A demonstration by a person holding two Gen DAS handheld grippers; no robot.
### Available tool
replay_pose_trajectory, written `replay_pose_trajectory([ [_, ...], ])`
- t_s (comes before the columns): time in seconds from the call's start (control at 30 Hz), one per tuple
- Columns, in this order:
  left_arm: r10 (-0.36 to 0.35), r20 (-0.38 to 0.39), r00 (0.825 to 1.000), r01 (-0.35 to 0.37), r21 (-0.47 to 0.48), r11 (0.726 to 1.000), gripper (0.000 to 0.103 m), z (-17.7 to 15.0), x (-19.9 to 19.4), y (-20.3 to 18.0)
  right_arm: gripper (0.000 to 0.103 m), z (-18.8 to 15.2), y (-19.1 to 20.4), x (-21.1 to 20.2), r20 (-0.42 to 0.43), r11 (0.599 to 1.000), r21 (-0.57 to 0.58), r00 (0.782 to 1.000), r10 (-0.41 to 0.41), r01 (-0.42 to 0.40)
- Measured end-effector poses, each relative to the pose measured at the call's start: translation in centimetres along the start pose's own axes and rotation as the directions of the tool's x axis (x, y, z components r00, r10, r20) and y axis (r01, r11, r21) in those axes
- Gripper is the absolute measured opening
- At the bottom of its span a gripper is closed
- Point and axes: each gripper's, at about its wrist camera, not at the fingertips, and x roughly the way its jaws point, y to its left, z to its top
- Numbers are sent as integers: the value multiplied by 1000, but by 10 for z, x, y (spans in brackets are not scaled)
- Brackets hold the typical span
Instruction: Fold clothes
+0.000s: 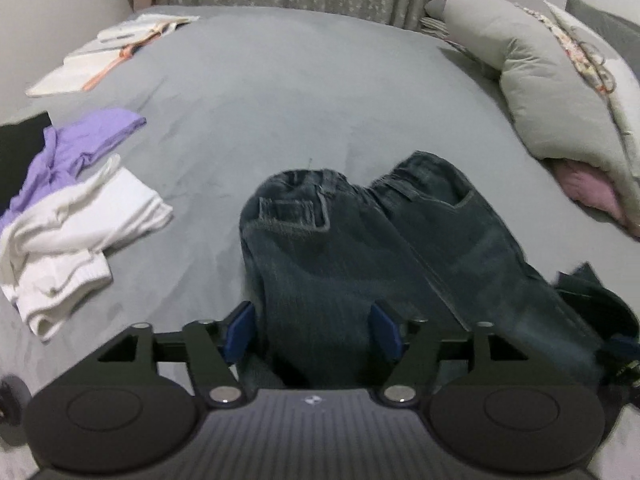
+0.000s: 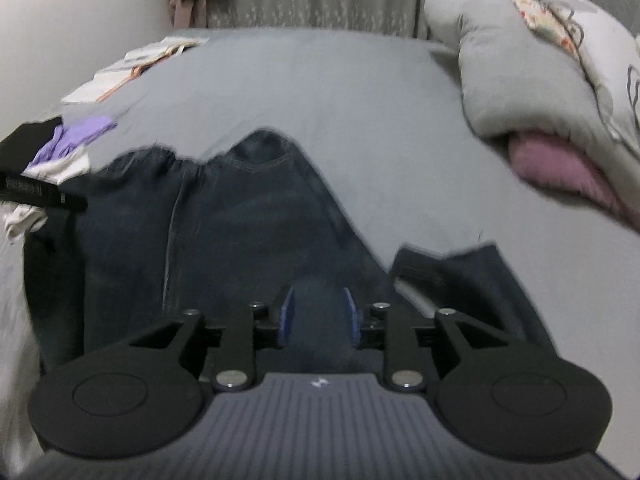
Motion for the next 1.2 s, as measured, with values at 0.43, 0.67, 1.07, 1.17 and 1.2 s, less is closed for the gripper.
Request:
replay_pose_trajectory([
  [0.43, -90, -12, 996, 90, 84, 992, 79, -90, -49, 17, 61, -63, 34, -27, -65, 993, 53, 992, 109, -105],
  [0.67, -86, -49, 995, 87, 11, 996, 75, -114, -32, 24, 61, -78, 48, -43, -60, 989, 61, 989, 138, -135],
  [1.07, -164, -99, 981, 140, -211, 967, 5, -117, 21, 54, 62, -89, 55, -66, -46, 989, 67, 990, 136, -133],
  [1.17, -153, -126, 980, 120, -237, 964, 5, -116, 15, 54, 62, -91, 58, -65, -52, 986, 77, 988, 149, -145],
  [1.2, -154, -131, 979, 119, -242, 963, 5, -115, 13, 54, 62, -92, 60, -64, -55, 985, 82, 986, 155, -150],
])
